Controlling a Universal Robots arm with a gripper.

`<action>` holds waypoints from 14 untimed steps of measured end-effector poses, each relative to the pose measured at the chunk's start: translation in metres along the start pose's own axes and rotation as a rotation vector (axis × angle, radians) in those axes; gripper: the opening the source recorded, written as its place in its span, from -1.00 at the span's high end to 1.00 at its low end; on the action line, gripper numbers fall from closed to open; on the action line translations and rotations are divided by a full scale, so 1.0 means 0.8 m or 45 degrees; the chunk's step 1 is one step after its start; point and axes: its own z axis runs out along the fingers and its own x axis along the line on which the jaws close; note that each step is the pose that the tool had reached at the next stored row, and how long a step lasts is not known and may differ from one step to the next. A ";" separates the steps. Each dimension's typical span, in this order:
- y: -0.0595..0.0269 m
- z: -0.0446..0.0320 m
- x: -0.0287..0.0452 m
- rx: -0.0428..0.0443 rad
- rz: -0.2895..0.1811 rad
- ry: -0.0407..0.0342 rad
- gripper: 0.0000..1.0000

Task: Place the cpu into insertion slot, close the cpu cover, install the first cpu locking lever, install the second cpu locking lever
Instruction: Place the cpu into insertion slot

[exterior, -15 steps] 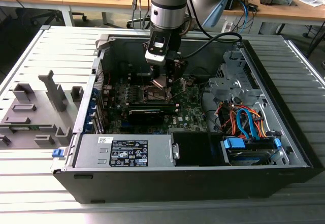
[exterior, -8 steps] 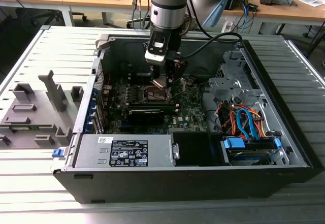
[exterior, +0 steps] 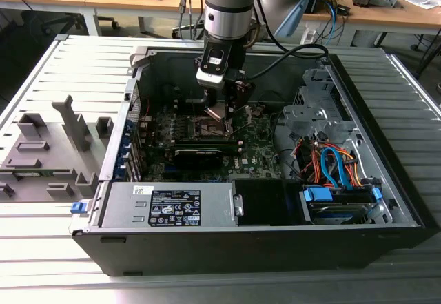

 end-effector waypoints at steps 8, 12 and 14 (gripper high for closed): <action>0.000 0.0000 0.0000 0.001 0.005 -0.0006 -0.08; 0.000 0.0000 0.0000 0.001 0.007 -0.0009 -0.08; 0.000 0.0000 0.0000 0.002 0.009 -0.0011 -0.08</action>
